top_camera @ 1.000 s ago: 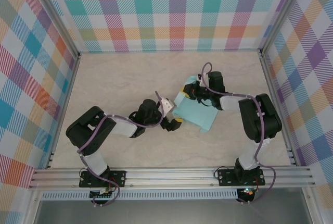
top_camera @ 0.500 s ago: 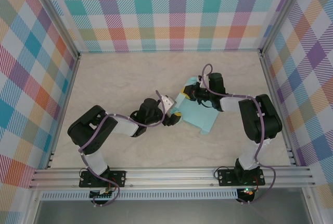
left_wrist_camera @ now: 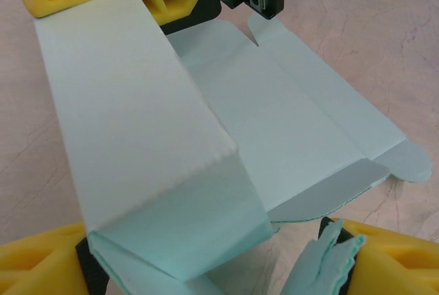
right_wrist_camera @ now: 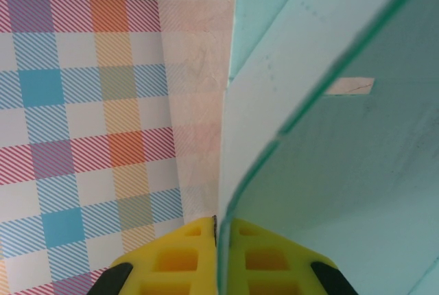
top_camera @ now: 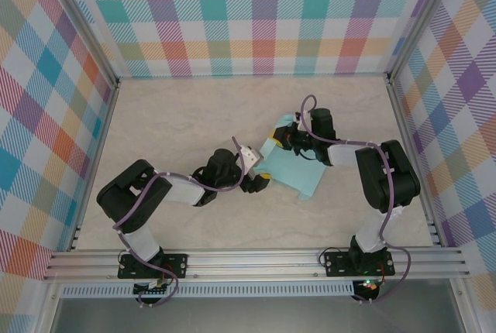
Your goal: Fold the paper box
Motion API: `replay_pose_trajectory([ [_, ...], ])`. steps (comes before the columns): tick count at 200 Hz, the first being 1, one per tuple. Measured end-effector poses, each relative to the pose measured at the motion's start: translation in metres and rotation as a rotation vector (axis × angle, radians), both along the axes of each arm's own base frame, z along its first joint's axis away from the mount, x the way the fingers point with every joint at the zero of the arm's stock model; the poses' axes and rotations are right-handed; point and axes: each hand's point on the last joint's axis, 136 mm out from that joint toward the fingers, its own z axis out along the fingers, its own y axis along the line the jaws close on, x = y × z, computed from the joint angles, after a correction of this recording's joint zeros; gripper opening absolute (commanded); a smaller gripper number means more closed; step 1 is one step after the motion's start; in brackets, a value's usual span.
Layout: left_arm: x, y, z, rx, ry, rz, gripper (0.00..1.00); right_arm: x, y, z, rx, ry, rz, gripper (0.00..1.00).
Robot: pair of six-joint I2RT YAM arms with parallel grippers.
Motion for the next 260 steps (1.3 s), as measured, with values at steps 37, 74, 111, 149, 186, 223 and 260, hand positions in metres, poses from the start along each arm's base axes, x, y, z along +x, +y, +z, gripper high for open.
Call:
replay_pose_trajectory([
  [37, -0.004, -0.002, -0.006, 0.004, 0.02, -0.019, 0.71, 0.0, 0.0, 0.0, 0.003, -0.002, -0.001, 0.02],
  [74, -0.007, -0.002, -0.015, 0.015, 0.042, -0.032, 0.66, -0.001, 0.0, -0.001, 0.006, -0.004, -0.002, 0.02],
  [111, -0.006, -0.003, -0.017, 0.014, 0.047, -0.024, 0.63, -0.003, 0.001, -0.002, 0.006, -0.006, -0.004, 0.02],
  [149, -0.009, -0.015, -0.026, 0.041, 0.042, -0.021, 0.57, -0.007, 0.0, -0.003, 0.025, -0.016, -0.017, 0.02],
  [186, -0.001, -0.016, -0.028, 0.06, 0.016, 0.052, 0.51, -0.007, -0.002, 0.001, 0.061, -0.034, -0.038, 0.02],
  [223, 0.012, -0.009, -0.021, 0.067, -0.035, 0.137, 0.7, 0.001, 0.0, 0.013, 0.089, -0.065, -0.062, 0.02],
  [260, 0.017, 0.015, 0.003, 0.047, -0.093, 0.19, 0.82, 0.027, 0.015, 0.027, 0.149, -0.077, -0.064, 0.02],
])
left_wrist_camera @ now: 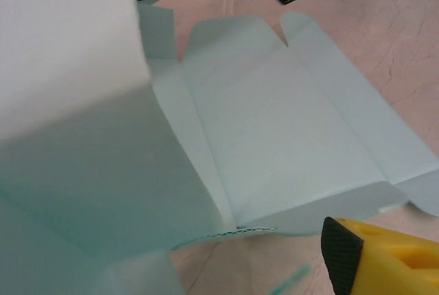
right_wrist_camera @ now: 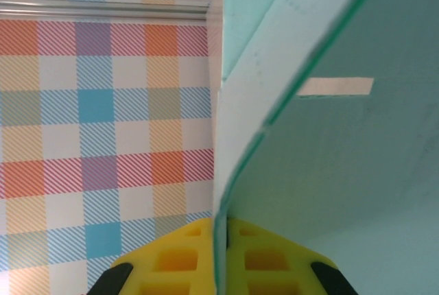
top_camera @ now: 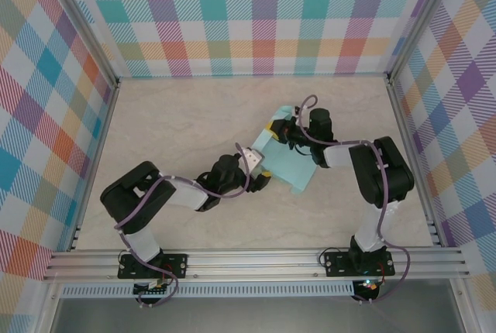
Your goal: Fold the paper box
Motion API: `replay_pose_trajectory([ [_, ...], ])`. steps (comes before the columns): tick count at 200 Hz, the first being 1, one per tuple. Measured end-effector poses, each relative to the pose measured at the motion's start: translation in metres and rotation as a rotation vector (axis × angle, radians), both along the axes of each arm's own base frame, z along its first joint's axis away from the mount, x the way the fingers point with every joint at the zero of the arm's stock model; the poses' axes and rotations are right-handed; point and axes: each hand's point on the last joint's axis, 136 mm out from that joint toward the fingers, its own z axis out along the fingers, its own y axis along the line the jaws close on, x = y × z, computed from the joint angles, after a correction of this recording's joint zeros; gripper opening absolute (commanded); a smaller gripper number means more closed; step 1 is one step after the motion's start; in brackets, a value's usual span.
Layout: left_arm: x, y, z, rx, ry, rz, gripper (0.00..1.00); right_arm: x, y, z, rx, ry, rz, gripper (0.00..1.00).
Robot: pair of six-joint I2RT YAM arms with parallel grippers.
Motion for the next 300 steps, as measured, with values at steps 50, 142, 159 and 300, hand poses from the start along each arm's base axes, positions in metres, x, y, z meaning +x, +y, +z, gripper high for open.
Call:
replay_pose_trajectory([
  [50, 0.02, 0.052, 0.019, -0.031, -0.027, 0.102, 0.71, 0.036, 0.025, -0.001, 0.056, -0.034, 0.005, 0.0],
  [142, 0.011, 0.063, 0.003, -0.024, 0.02, 0.084, 0.56, 0.039, 0.031, -0.017, 0.078, -0.043, 0.041, 0.0],
  [159, 0.015, 0.062, -0.003, -0.013, 0.025, 0.087, 0.55, 0.038, 0.031, -0.017, 0.079, -0.042, 0.047, 0.0],
  [300, 0.049, 0.052, 0.0, -0.062, 0.044, 0.123, 0.44, 0.038, 0.034, -0.026, 0.032, -0.008, 0.054, 0.0],
])
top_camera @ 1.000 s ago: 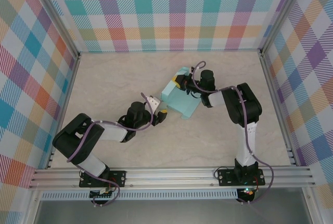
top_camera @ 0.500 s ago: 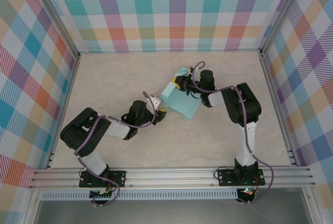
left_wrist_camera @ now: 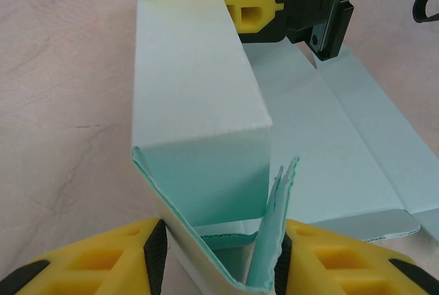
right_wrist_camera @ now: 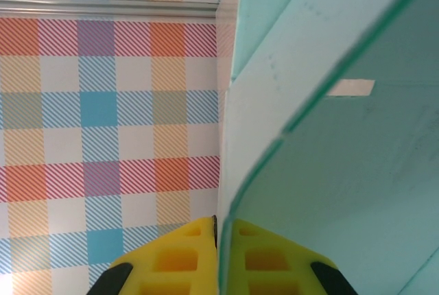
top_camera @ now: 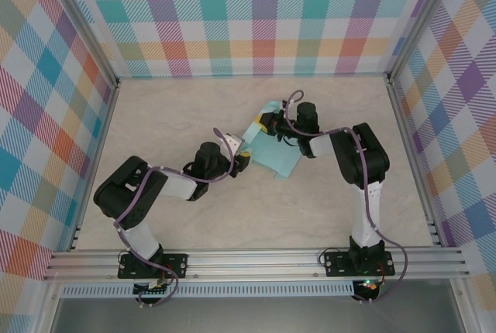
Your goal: Fold the paper box
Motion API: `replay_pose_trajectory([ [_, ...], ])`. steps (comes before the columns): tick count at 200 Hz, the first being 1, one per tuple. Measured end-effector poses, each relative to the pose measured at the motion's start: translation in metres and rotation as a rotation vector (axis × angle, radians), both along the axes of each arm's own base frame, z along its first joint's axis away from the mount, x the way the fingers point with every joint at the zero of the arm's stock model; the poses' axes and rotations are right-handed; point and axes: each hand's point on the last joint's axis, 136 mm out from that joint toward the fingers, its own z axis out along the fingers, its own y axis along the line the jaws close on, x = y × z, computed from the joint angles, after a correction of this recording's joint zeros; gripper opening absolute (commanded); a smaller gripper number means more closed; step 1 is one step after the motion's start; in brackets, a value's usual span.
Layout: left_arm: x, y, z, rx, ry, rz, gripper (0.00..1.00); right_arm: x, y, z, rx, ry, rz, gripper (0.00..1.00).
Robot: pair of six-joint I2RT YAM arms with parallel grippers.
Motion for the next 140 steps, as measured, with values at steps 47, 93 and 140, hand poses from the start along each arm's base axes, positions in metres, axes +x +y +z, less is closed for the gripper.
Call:
replay_pose_trajectory([
  [47, 0.003, -0.009, 0.0, -0.01, 0.016, -0.001, 0.41, 0.001, -0.005, 0.003, -0.013, -0.005, -0.039, 0.0],
  [93, 0.004, -0.018, -0.001, -0.036, 0.019, 0.058, 0.39, 0.0, -0.014, 0.003, -0.018, -0.009, -0.089, 0.0],
  [140, 0.009, -0.025, 0.0, -0.077, 0.001, 0.134, 0.39, 0.002, -0.022, 0.002, -0.004, -0.012, -0.144, 0.0],
])
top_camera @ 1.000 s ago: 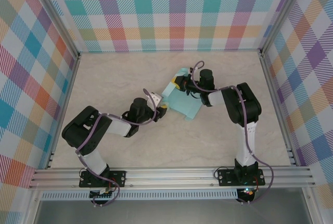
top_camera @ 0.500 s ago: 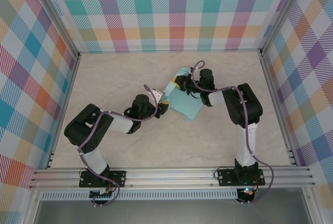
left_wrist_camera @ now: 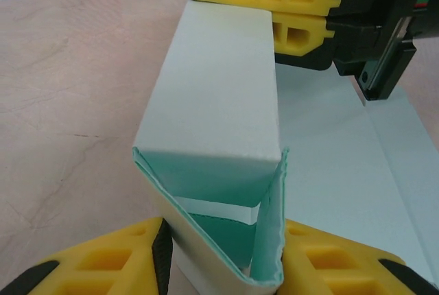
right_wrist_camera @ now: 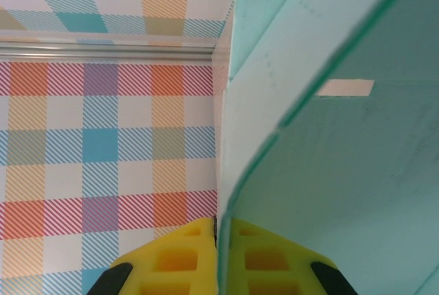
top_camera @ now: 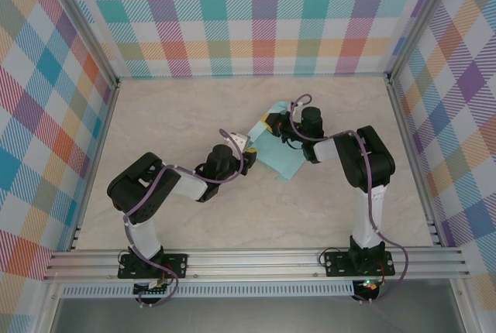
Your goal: Fold the paper box
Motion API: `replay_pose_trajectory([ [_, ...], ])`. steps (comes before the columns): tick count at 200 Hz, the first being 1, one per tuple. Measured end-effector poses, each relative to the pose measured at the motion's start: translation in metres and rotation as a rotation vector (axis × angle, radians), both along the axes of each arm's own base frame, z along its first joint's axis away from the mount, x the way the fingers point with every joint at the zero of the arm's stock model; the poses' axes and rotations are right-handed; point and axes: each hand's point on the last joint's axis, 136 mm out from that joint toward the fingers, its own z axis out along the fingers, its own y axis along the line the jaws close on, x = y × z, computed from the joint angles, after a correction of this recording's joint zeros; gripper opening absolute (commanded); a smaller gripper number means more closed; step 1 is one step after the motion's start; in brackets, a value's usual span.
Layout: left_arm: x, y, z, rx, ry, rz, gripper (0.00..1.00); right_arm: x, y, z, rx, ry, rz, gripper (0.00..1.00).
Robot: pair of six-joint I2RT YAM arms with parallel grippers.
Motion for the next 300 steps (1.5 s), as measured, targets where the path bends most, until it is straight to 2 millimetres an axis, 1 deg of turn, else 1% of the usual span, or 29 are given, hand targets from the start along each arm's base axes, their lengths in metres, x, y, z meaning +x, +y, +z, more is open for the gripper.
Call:
replay_pose_trajectory([
  [43, 0.005, -0.005, 0.0, -0.02, 0.002, 0.041, 0.38, 0.0, -0.007, 0.004, -0.008, -0.011, -0.044, 0.0],
  [71, 0.008, -0.011, 0.0, -0.035, 0.005, 0.059, 0.43, 0.0, -0.012, 0.008, -0.016, -0.022, -0.075, 0.0],
  [95, 0.01, -0.014, 0.0, -0.048, 0.003, 0.08, 0.43, -0.001, -0.018, 0.005, -0.02, -0.011, -0.112, 0.0],
  [121, 0.011, -0.019, -0.001, -0.063, -0.004, 0.105, 0.4, -0.004, -0.027, 0.004, -0.022, 0.002, -0.162, 0.0],
  [139, 0.013, -0.02, -0.001, -0.078, -0.014, 0.129, 0.37, -0.004, -0.029, 0.006, -0.026, 0.001, -0.179, 0.0],
  [162, 0.019, -0.023, 0.0, -0.097, -0.021, 0.154, 0.35, -0.001, -0.032, 0.007, -0.03, -0.003, -0.208, 0.0],
  [181, 0.026, -0.026, 0.0, -0.109, -0.025, 0.175, 0.31, 0.002, -0.037, 0.007, -0.036, -0.006, -0.243, 0.0],
  [190, 0.028, -0.027, 0.001, -0.117, -0.024, 0.183, 0.31, 0.002, -0.04, 0.008, -0.041, -0.005, -0.259, 0.0],
  [216, 0.029, -0.032, 0.0, -0.125, -0.024, 0.199, 0.38, -0.003, -0.045, 0.011, -0.061, -0.006, -0.29, 0.0],
  [246, 0.03, -0.034, 0.0, -0.127, -0.017, 0.22, 0.42, -0.01, -0.047, 0.012, -0.072, 0.008, -0.312, 0.0],
  [267, 0.031, -0.036, -0.001, -0.119, -0.016, 0.23, 0.41, -0.01, -0.05, 0.011, -0.067, 0.024, -0.335, 0.0],
  [300, 0.032, -0.034, -0.002, -0.102, -0.019, 0.255, 0.36, -0.011, -0.048, 0.011, -0.073, 0.031, -0.344, 0.0],
])
